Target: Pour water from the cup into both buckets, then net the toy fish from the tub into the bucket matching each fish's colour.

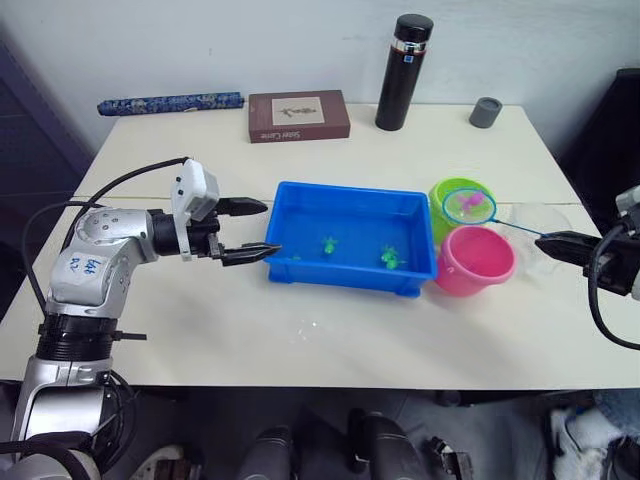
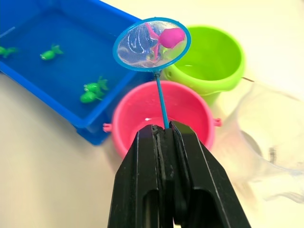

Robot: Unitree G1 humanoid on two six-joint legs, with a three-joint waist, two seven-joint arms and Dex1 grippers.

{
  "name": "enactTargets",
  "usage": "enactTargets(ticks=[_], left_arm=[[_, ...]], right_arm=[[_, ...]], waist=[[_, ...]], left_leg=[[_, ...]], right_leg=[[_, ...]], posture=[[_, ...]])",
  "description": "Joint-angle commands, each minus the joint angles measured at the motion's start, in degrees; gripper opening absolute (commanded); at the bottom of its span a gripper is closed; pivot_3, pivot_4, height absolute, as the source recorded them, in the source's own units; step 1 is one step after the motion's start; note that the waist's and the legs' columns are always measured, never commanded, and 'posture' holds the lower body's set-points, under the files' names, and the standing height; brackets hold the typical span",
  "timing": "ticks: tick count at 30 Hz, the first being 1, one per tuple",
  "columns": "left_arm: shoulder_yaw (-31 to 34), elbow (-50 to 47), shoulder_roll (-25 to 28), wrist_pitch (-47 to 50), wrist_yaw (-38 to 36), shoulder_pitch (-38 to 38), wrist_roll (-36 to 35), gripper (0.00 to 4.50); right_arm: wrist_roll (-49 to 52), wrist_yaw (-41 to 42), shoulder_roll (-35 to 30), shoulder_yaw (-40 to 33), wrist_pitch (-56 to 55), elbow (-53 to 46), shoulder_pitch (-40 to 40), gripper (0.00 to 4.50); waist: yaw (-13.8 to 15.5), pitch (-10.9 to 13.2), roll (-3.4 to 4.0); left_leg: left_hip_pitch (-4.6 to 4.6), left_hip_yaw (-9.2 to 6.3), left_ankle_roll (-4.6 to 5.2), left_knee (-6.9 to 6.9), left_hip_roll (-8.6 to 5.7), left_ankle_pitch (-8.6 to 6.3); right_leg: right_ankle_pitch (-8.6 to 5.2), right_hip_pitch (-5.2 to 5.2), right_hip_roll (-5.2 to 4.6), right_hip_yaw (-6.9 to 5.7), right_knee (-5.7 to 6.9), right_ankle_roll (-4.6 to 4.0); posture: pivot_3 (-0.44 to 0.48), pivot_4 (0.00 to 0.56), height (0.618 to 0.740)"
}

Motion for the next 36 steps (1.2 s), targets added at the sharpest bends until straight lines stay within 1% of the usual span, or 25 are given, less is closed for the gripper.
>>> enactTargets(ticks=[1,6,7,11,14,18,21,24,26,29,32,36], left_arm=[[0.3,1.7,-0.4,-2.0,-1.5,-1.9,0.2,4.43],[-1.0,5.0,-1.6,-4.0,-4.8,-4.2,0.7,4.43],[-1.5,5.8,-2.0,-4.6,-5.7,-4.9,0.9,4.43],[-2.7,8.2,-3.4,-6.5,-7.9,-6.9,1.7,4.43],[-2.7,9.3,-4.0,-7.0,-8.4,-7.5,2.2,4.43],[-2.8,10.2,-4.2,-7.8,-8.8,-7.7,2.7,4.43],[-2.8,10.6,-4.5,-8.3,-8.9,-7.7,3.0,4.43],[-2.7,10.4,-4.8,-8.4,-8.8,-7.4,3.3,4.43],[-2.5,10.0,-4.9,-8.5,-8.7,-6.8,3.2,4.43],[-2.2,9.7,-5.0,-8.5,-8.6,-6.4,3.2,4.43],[-2.1,9.5,-5.0,-8.5,-8.4,-6.3,3.2,4.43],[-2.1,9.6,-5.0,-8.6,-8.3,-6.2,3.2,4.43]], right_arm=[[-5.1,0.1,-1.4,-3.5,-8.2,-2.3,4.0,0.0],[-17.3,-1.9,-1.0,-2.7,-25.0,-3.2,13.3,0.0],[-20.4,-2.9,-0.4,-2.1,-29.9,-3.1,15.0,0.0],[-29.5,-7.4,2.1,-0.4,-45.8,-1.6,18.9,0.0],[-34.3,-9.5,3.4,0.0,-53.4,-0.9,21.6,0.0],[-41.5,-12.6,3.4,0.1,-63.7,1.5,24.7,0.0],[-50.9,-19.3,2.7,0.8,-73.5,4.9,26.3,0.0],[-55.6,-23.4,2.5,1.1,-78.4,7.3,26.2,0.0],[-60.3,-27.8,2.4,0.9,-82.2,8.7,26.6,0.0],[-63.4,-31.8,2.9,0.3,-84.8,10.1,26.5,0.0],[-64.4,-34.5,3.1,0.0,-86.2,11.3,25.9,0.0],[-61.3,-33.5,2.8,0.8,-85.9,11.4,24.3,0.0]], waist=[[0.0,0.0,0.0],[0.2,0.0,0.0],[0.1,0.0,0.0],[0.1,0.0,0.0],[0.1,0.0,0.0],[0.0,0.0,0.0],[0.0,0.0,0.0],[-0.1,0.0,0.0],[-0.1,0.0,0.0],[-0.1,0.0,0.0],[-0.2,0.0,0.0],[-0.2,0.0,0.0]], left_leg=[[0.01,0.0,0.0,0.0,0.0,0.0],[0.02,0.0,0.01,0.02,-0.04,0.0],[0.04,0.0,0.01,0.03,-0.06,0.0],[0.14,0.0,0.02,0.05,-0.08,0.01],[0.22,-0.01,0.02,0.05,-0.08,0.01],[0.48,0.0,0.01,-0.01,-0.06,0.01],[0.6,0.0,0.01,-0.01,-0.07,0.01],[0.62,0.01,0.01,-0.01,-0.07,0.01],[0.62,0.01,0.01,-0.01,-0.07,0.01],[0.63,0.01,0.01,-0.01,-0.06,0.01],[0.63,0.02,0.0,-0.01,-0.06,0.01],[0.64,0.03,0.0,-0.01,-0.06,0.01]], right_leg=[[0.0,0.01,0.0,0.0,0.0,0.0],[0.02,0.07,0.01,-0.02,-0.05,0.03],[0.02,0.09,0.02,-0.01,-0.05,0.04],[0.04,0.21,0.04,-0.01,-0.07,0.07],[0.04,0.3,0.05,-0.02,-0.08,0.07],[0.04,0.54,0.07,0.01,-0.13,0.07],[0.03,0.64,0.06,0.04,-0.14,0.07],[0.03,0.64,0.05,0.08,-0.14,0.07],[0.03,0.64,0.06,0.09,-0.14,0.06],[0.03,0.64,0.06,0.09,-0.12,0.06],[0.03,0.64,0.06,0.1,-0.13,0.06],[0.03,0.65,0.06,0.11,-0.12,0.06]], posture=[[0.0,0.15,0.74],[0.0,0.15,0.74],[0.0,0.15,0.74],[0.0,0.15,0.74],[0.0,0.15,0.74],[0.0,0.15,0.74],[0.0,0.15,0.74],[0.0,0.15,0.74],[0.0,0.15,0.74],[0.0,0.15,0.74],[0.0,0.15,0.74],[0.0,0.15,0.74]])
